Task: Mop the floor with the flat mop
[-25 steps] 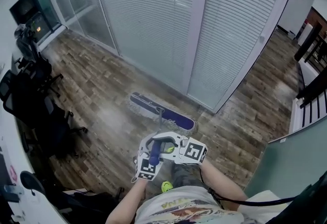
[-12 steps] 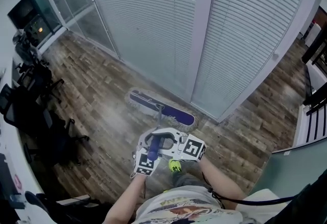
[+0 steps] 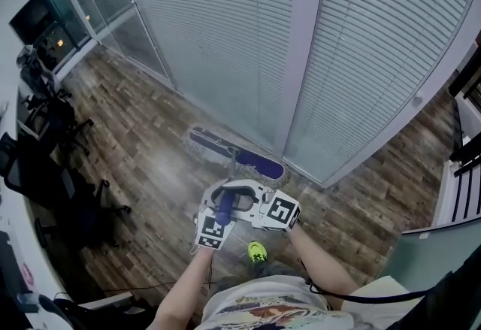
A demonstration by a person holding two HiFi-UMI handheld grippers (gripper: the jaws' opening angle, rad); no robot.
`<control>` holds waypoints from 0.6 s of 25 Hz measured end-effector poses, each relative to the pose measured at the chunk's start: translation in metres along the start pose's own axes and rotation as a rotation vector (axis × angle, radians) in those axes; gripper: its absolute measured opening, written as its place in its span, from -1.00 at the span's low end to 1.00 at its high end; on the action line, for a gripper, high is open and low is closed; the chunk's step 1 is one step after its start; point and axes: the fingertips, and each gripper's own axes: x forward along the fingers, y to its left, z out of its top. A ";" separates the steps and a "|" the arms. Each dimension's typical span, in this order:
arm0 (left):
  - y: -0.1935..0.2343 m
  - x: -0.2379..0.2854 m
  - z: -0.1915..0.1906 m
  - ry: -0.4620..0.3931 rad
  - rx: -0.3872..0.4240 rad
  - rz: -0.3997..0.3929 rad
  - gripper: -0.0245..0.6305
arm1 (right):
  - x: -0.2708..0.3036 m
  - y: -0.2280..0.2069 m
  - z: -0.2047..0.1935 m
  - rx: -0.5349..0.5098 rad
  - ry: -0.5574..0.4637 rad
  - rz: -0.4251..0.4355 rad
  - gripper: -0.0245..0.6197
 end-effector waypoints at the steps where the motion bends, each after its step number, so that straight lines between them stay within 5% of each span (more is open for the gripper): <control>1: 0.004 0.004 0.002 -0.004 -0.003 0.000 -0.63 | 0.001 -0.006 0.001 0.000 -0.004 -0.006 -0.33; 8: 0.023 0.018 0.010 -0.016 -0.016 0.006 -0.63 | 0.008 -0.030 0.010 0.002 -0.016 -0.011 -0.33; 15: 0.016 -0.009 -0.008 0.024 -0.055 -0.006 -0.62 | 0.020 0.001 -0.002 0.016 0.037 0.035 -0.33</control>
